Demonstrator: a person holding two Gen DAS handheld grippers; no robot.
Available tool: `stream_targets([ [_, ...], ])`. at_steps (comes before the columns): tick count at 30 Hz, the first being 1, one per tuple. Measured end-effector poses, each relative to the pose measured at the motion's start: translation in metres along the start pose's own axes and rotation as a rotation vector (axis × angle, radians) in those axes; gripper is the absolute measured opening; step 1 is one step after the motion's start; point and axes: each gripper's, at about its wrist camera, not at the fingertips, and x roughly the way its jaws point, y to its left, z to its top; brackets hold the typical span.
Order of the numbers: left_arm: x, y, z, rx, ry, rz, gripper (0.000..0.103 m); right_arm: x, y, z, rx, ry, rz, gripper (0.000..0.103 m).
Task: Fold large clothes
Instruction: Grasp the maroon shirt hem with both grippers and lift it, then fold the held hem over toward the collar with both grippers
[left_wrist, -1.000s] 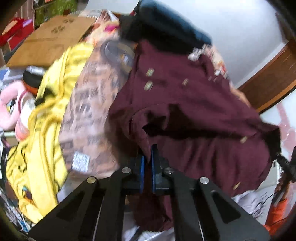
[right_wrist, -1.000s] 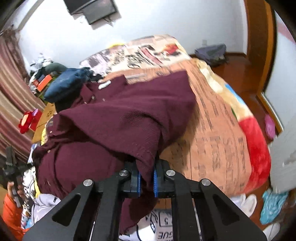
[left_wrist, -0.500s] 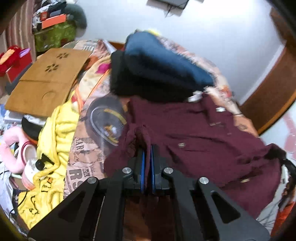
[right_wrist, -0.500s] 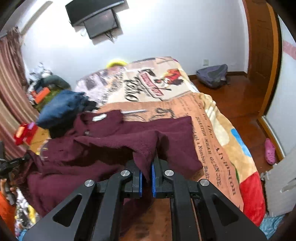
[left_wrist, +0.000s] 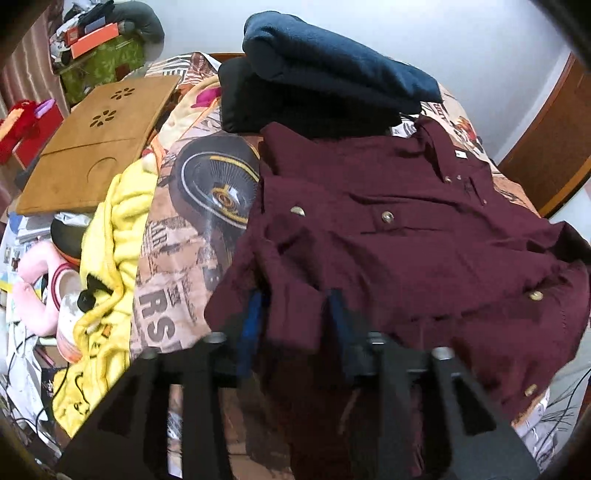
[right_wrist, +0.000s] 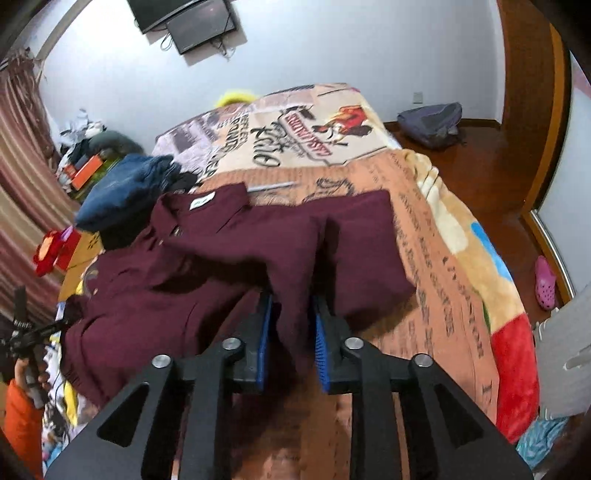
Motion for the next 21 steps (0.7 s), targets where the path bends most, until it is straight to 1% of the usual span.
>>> stream_targets([
  [1, -0.002, 0.0, -0.002, -0.003, 0.0, 0.003, 0.051, -0.002, 0.004, -0.005, -0.016, 0.012, 0.001, 0.027],
  [3, -0.004, 0.004, -0.009, -0.018, 0.01, -0.014, 0.053, -0.005, 0.011, -0.013, -0.044, 0.038, 0.01, 0.039],
  [4, -0.005, 0.007, -0.012, -0.033, 0.019, -0.03, 0.055, -0.008, 0.015, -0.019, -0.06, 0.048, 0.02, 0.042],
  [6, -0.005, 0.011, -0.019, -0.062, 0.038, -0.07, 0.06, -0.01, 0.022, -0.028, -0.079, 0.064, 0.032, 0.046],
  [8, -0.004, 0.015, -0.029, -0.097, 0.069, -0.128, 0.062, -0.005, 0.028, -0.038, -0.098, 0.101, 0.028, 0.047],
  [10, -0.003, 0.015, -0.038, -0.113, 0.09, -0.151, 0.062, 0.002, 0.032, -0.047, -0.113, 0.134, 0.017, 0.047],
  [12, -0.001, 0.017, -0.048, -0.13, 0.111, -0.174, 0.066, 0.007, 0.032, -0.055, -0.117, 0.151, 0.016, 0.047],
  [14, 0.002, 0.019, -0.056, -0.152, 0.133, -0.197, 0.067, 0.012, 0.03, -0.059, -0.099, 0.163, 0.021, 0.047],
  [18, 0.008, 0.02, -0.07, -0.202, 0.178, -0.259, 0.067, 0.016, 0.019, -0.062, 0.008, 0.166, 0.086, 0.047],
  [20, 0.009, 0.014, -0.076, -0.195, 0.194, -0.305, 0.067, 0.016, 0.015, -0.062, 0.034, 0.16, 0.115, 0.049],
  [21, 0.008, 0.009, -0.077, -0.178, 0.196, -0.314, 0.067, 0.016, 0.013, -0.062, 0.048, 0.152, 0.132, 0.046],
])
